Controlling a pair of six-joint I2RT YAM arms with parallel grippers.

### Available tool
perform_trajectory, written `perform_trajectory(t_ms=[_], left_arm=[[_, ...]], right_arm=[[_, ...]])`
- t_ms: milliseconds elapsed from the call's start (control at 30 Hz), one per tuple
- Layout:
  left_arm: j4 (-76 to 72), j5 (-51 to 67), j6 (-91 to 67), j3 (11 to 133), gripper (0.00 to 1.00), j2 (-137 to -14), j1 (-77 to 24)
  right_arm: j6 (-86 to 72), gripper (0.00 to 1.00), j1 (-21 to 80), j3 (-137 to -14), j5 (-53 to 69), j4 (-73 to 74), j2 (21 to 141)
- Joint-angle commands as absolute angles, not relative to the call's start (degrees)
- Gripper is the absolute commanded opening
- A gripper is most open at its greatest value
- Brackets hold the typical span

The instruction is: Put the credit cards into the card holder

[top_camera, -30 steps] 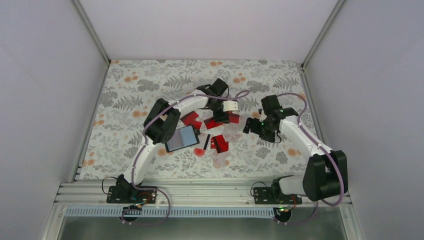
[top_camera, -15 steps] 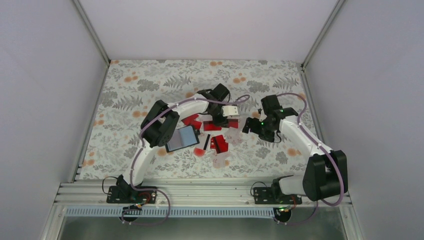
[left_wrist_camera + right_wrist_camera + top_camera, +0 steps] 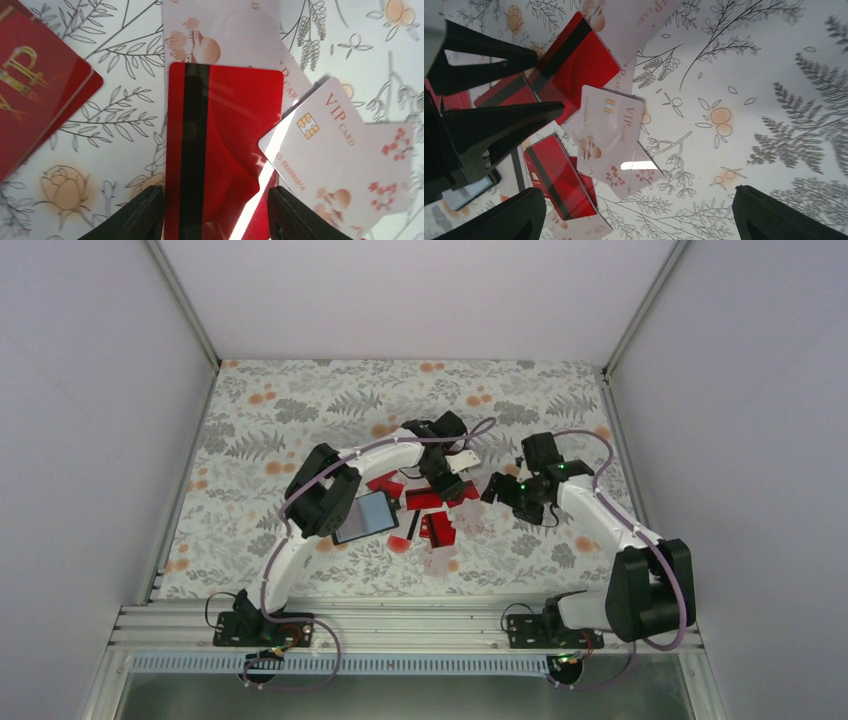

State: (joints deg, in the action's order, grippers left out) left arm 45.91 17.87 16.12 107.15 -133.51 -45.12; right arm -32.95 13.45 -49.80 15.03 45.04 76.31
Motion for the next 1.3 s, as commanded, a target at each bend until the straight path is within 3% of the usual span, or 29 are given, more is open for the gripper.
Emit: perform_trajectory(t_ms=[0, 233, 367, 600, 833, 1000, 1267], left_arm=[[49.4, 22.6, 6.3, 105.4, 0.52, -133.1, -45.6], [44.6, 28.9, 0.4, 96.7, 0.51, -126.4, -45.7], [41.6, 30.4, -2.9, 92.6, 0.45, -124.3, -45.7], [39.5, 28.5, -5.7, 90.3, 0.43, -121.0, -45.7], [29.8, 33.7, -14.0, 84.7, 0.42, -117.9, -45.7], [23.9, 37.0, -21.4, 84.1, 0.37, -119.0, -45.7], [23.3, 38.5, -28.7, 85.8, 0.47, -123.1, -45.7]], right_arm=[[-38.4, 0.94, 13.3, -47.5, 19.2, 38.3, 77.3], [-38.6, 0.91, 13.4, -46.3, 22.8, 33.6, 81.3], [-34.6, 0.87, 13.4, -45.0, 25.5, 32.3, 84.0], [-30.3, 0.82, 13.4, -43.7, 23.1, 30.5, 87.6], [-27.3, 0.78, 13.4, -45.3, 28.0, 28.0, 92.5], [-26.2, 0.78, 13.4, -46.9, 24.9, 29.7, 93.8], [-26.5, 0.78, 13.3, -43.9, 27.3, 27.4, 93.8]])
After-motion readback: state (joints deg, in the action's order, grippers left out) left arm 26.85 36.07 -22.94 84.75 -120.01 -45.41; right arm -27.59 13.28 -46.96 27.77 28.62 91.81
